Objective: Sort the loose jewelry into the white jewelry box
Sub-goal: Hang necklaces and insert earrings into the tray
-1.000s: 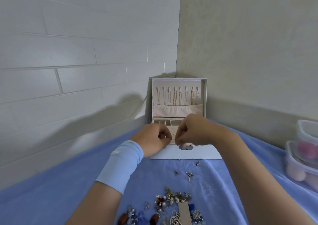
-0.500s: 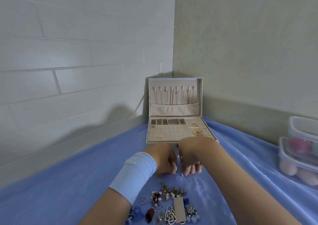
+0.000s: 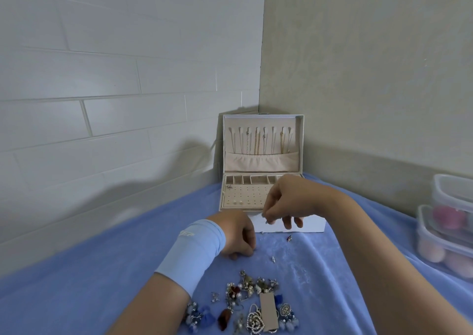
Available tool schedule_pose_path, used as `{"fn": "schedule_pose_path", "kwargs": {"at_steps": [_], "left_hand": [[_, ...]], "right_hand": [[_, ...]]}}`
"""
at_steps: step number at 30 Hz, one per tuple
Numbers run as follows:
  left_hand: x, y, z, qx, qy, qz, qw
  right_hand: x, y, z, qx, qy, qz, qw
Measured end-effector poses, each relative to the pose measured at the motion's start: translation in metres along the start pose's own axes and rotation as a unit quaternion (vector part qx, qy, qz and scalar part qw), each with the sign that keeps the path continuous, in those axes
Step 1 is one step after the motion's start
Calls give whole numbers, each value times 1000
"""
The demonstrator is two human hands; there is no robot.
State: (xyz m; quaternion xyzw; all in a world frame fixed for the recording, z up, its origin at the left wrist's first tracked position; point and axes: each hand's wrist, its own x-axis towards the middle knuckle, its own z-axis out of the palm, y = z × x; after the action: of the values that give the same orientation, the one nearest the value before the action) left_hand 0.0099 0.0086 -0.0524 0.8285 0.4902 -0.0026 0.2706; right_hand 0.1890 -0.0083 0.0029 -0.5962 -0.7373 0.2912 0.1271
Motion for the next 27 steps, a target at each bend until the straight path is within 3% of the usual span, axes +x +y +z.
{"fn": "schedule_pose_path", "kwargs": {"at_steps": [6, 11, 15, 21, 27], "left_hand": [[-5, -2, -9, -2, -3, 21, 1000], [-13, -14, -28, -95, 52, 36, 994], [-17, -18, -34, -207, 123, 62, 968], [-13, -22, -38, -264, 263, 79, 925], [0, -25, -34, -278, 304, 77, 908]], "right_hand": [[3, 3, 1, 86, 79, -37, 992], [6, 7, 0, 129, 98, -50, 986], [15, 9, 6, 164, 139, -47, 975], [28, 16, 17, 75, 173, -34, 982], [35, 14, 23, 63, 237, -15, 969]]}}
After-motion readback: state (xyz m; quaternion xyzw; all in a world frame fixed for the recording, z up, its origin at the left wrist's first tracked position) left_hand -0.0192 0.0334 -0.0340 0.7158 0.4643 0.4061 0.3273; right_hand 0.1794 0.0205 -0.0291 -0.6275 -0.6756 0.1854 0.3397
